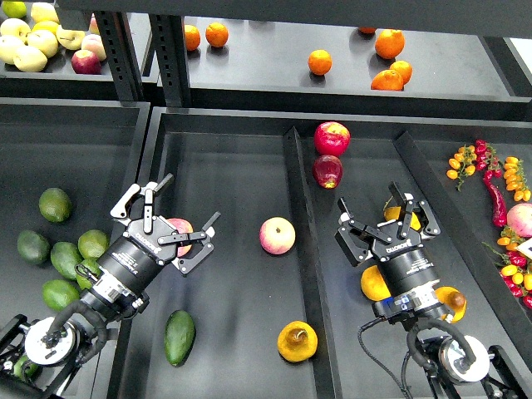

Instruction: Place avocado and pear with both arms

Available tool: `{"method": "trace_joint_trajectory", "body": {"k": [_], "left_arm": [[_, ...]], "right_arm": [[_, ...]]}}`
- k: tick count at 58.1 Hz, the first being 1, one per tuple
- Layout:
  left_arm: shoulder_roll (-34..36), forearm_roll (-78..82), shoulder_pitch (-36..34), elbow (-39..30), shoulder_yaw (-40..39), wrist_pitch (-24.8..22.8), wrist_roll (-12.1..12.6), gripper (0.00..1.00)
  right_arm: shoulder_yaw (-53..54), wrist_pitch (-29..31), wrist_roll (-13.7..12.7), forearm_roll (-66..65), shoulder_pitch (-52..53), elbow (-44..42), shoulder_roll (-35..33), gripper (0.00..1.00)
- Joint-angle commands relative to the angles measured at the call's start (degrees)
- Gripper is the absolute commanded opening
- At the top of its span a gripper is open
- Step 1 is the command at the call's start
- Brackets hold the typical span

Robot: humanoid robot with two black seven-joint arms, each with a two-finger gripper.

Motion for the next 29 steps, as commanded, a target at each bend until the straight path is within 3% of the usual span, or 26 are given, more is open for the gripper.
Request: {"method": "trace_joint_trajectory", "body": {"k": [1,10,21,29], "left_arm": [[0.0,0.1,-0.8,-0.4,0.3,0.0,1.4,1.00],[0.4,0.3,-3.5,-0.6,2.0,0.0,3.1,1.00],[13.1,0.7,-13.1,-0.9,10.8,0.0,3.4,1.00],[19.9,2.9,-19.8,-1.2,18.8,0.0,6.4,1.00]], "right_arm": [[0.2,-0.3,0.0,0.0,0.1,0.0,0.0,0.99],[0.2,-0.5,0.0,0.0,0.1,0.0,0.0,0.99],[0.3,-2.5,0.0,-0.2,0.5,-0.2,0.0,0.99],[0.6,-4.2,0.1,-0.2,2.1,-0.2,0.0,0.99]]}}
